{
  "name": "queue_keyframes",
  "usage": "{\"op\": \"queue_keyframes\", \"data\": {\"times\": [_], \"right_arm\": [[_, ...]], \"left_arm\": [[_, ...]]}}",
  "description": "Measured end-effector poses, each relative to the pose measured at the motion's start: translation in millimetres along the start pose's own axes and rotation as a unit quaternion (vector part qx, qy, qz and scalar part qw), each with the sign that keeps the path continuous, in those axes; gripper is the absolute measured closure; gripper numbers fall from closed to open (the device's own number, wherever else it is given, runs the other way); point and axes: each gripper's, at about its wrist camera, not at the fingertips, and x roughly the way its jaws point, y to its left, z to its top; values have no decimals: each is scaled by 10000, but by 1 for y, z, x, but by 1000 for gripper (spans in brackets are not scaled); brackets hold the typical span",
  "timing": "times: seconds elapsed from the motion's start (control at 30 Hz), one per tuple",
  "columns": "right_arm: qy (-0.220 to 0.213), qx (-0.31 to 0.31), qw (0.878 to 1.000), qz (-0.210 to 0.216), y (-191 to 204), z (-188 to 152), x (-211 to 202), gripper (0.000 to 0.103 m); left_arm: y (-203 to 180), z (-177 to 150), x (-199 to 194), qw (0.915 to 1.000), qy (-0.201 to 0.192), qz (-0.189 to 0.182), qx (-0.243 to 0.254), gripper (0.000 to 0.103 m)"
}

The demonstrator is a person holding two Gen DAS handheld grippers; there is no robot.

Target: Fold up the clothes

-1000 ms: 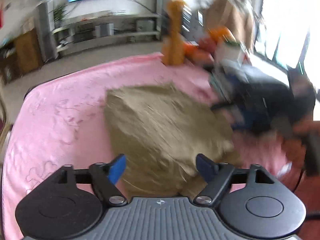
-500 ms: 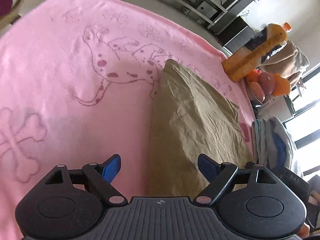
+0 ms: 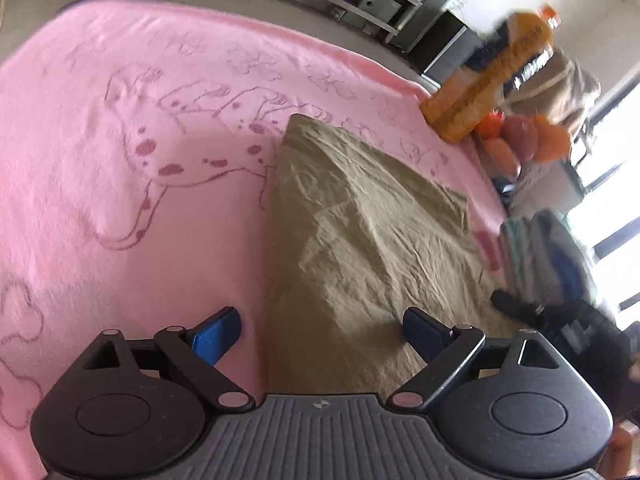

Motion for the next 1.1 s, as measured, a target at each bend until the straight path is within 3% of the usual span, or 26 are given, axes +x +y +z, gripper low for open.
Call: {"op": "queue_keyframes", "data": {"times": [0.1,0.17,0.23,0.43,0.57,0.8,0.97,1.1], "right_arm": [[11,52,9999,92,-2,2,1,36],[-26,-9,10000,-22,1,0,1,40],[-133,-336,9982,-480,10,-5,0,73],[-343,-1290,9863,-967,41,-18,2,88],[-399,-1469,9863,-644,59,-24,-10,91],[-491,-1407,9888,-91,81,-32,-55,92],[-861,-1267,9878,272,94,-17,-113,92],[-1326,-1112,9841,400,101,15,-174,92]], "left_arm": [[-7,-2,3,9998,43,-106,175,19],[-13,-4,3,9995,36,-155,273,24],[-18,-6,2,9991,-42,-62,408,29],[-30,-13,-12,9969,-320,213,694,47],[-39,-19,-32,9954,-478,303,775,58],[-62,-33,-82,9926,-740,139,957,58],[-111,-32,-115,9857,-1035,-173,1319,58],[-168,-22,-126,9763,-1173,-652,1695,49]]}}
